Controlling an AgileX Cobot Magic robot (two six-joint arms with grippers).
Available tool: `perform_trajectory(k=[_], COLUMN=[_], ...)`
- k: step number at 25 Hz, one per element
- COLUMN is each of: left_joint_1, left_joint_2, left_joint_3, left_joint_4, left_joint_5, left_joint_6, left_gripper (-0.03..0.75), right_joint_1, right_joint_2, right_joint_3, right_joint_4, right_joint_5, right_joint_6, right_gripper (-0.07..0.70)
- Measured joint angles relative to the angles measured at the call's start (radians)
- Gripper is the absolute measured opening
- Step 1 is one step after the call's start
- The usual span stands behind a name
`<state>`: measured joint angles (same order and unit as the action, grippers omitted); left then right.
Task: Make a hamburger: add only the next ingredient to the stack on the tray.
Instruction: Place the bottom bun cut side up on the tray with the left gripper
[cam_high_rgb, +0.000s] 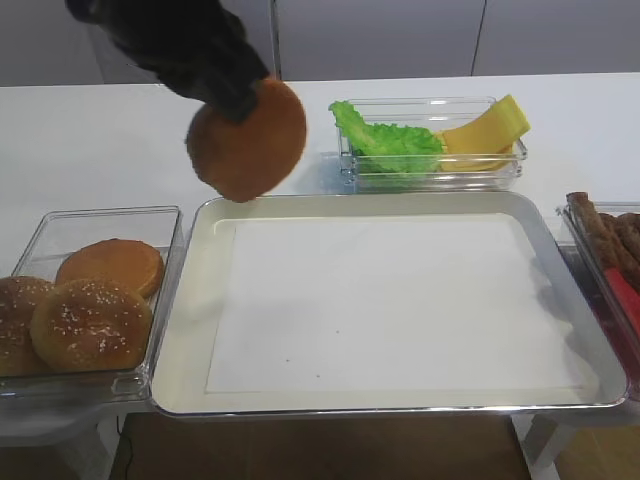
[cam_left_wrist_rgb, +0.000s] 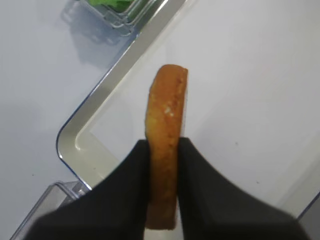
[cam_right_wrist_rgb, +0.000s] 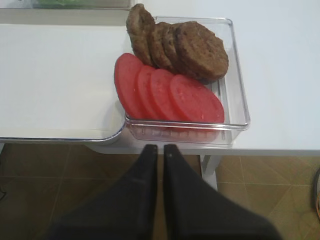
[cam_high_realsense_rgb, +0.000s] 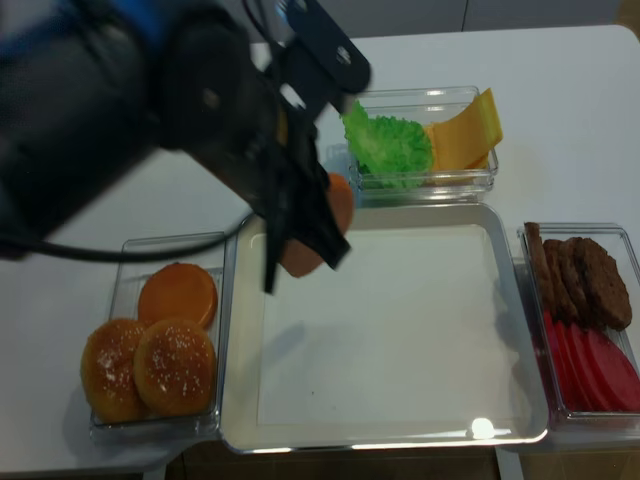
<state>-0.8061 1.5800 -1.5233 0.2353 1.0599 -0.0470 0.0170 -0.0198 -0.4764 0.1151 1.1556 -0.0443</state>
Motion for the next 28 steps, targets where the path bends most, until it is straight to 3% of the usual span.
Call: perform_trajectory(k=[8, 13, 20, 28], left_joint_1=[-0.204, -0.293, -0.343, -0.347], left_joint_2=[0.159, 0.222, 0.286, 0.333], left_joint_3=[0.0, 0.0, 0.0, 0.0], left_joint_4=[0.314, 0.48, 0.607, 0.641], left_joint_5=[-0.044, -0.065, -0.073, -0.035], left_joint_6=[-0.269, -0.387, -0.436, -0.438], left_gripper=[0.114, 0.113, 0.113, 0.113], right_joint_1=[0.0, 0.0, 0.0, 0.0], right_joint_2=[0.0, 0.0, 0.0, 0.0], right_joint_3=[0.0, 0.0, 0.0, 0.0], right_joint_4=[0.0, 0.0, 0.0, 0.0], right_joint_5=[0.0, 0.0, 0.0, 0.0], right_joint_6=[0.0, 0.0, -0.002, -0.004], right_gripper=[0.027, 0.027, 0.027, 0.027])
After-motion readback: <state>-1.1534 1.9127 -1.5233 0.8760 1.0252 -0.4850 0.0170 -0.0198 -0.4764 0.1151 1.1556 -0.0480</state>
